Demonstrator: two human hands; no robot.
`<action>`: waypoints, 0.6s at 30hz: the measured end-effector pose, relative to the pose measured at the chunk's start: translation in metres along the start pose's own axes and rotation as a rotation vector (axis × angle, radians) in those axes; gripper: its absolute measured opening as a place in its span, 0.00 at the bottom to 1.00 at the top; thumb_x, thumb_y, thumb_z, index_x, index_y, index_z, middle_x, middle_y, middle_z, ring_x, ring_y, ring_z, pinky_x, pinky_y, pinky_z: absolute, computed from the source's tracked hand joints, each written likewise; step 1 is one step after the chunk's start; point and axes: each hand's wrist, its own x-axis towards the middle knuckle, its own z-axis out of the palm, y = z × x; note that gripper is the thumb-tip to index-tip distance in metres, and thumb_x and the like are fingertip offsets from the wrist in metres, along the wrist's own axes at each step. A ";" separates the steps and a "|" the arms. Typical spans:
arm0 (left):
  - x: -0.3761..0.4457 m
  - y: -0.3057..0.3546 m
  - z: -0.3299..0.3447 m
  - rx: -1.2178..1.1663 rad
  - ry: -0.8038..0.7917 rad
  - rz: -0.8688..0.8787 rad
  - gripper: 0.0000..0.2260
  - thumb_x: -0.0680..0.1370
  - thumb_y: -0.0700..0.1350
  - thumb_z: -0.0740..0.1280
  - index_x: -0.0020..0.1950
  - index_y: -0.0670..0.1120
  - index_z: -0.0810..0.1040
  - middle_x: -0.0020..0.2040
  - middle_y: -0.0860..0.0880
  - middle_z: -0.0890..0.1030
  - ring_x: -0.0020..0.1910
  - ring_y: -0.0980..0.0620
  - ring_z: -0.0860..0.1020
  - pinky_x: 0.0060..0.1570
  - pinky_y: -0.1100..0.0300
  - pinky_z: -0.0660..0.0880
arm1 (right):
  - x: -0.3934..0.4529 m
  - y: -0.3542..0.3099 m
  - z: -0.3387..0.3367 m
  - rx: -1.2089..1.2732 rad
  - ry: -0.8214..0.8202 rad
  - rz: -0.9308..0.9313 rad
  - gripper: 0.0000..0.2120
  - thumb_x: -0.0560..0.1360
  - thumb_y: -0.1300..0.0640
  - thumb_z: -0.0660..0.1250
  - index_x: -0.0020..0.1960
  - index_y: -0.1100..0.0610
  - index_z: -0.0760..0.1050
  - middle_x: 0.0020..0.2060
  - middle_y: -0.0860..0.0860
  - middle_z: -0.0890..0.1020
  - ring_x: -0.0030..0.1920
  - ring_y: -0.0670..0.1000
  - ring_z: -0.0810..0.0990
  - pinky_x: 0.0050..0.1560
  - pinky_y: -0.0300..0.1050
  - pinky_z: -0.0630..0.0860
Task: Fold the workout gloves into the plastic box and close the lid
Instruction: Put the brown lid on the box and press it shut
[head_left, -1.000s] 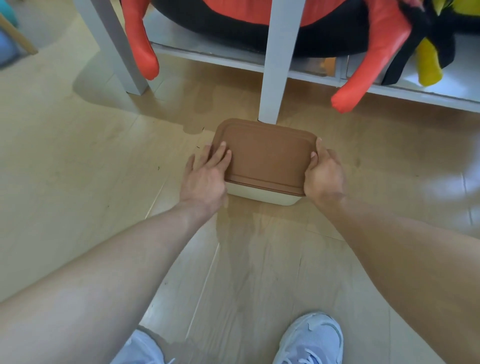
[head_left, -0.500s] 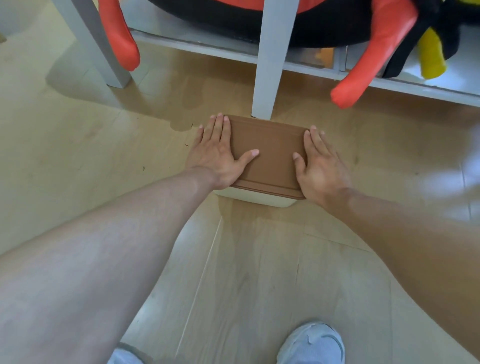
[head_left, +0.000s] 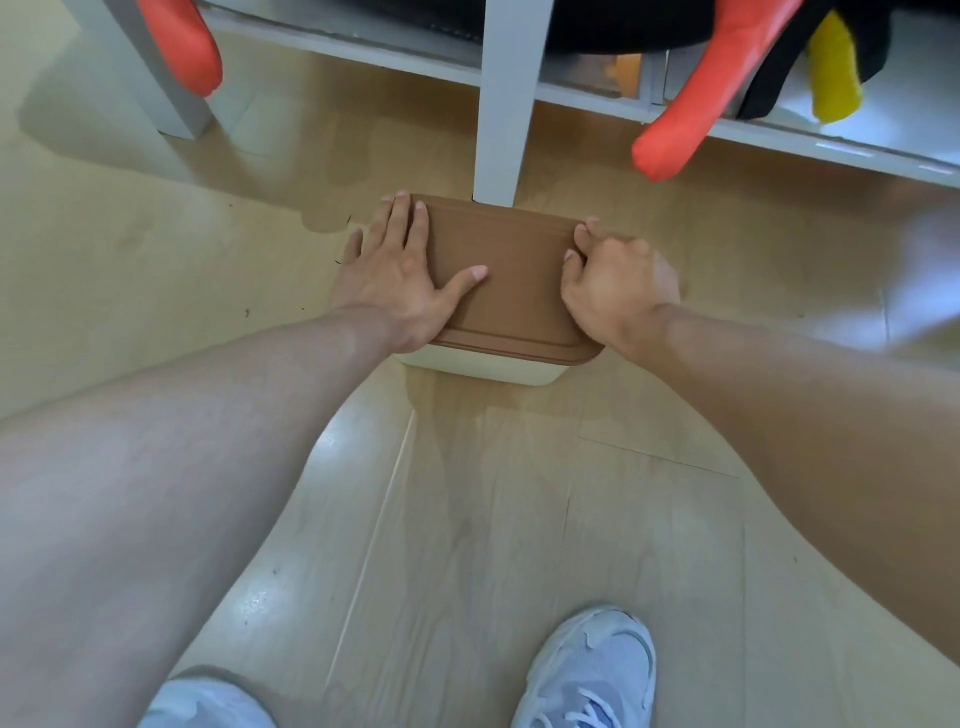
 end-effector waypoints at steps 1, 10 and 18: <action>-0.001 0.001 0.000 0.005 -0.007 0.002 0.46 0.75 0.77 0.42 0.85 0.48 0.45 0.85 0.48 0.43 0.84 0.50 0.41 0.81 0.43 0.47 | -0.001 0.000 0.003 0.016 0.010 0.008 0.24 0.84 0.50 0.53 0.78 0.53 0.67 0.80 0.47 0.66 0.73 0.60 0.72 0.68 0.52 0.71; -0.003 0.002 0.001 -0.032 -0.020 -0.002 0.47 0.75 0.77 0.43 0.85 0.48 0.43 0.85 0.50 0.42 0.83 0.51 0.40 0.80 0.41 0.49 | -0.009 0.007 0.030 0.230 0.154 0.018 0.25 0.82 0.53 0.55 0.79 0.51 0.67 0.80 0.41 0.63 0.74 0.52 0.72 0.72 0.48 0.70; -0.018 -0.019 -0.051 -0.264 -0.298 0.008 0.45 0.79 0.69 0.58 0.84 0.51 0.38 0.85 0.51 0.42 0.84 0.47 0.43 0.81 0.48 0.44 | -0.004 0.007 0.014 0.162 -0.024 -0.034 0.28 0.84 0.46 0.55 0.81 0.56 0.61 0.82 0.49 0.59 0.80 0.56 0.58 0.79 0.55 0.59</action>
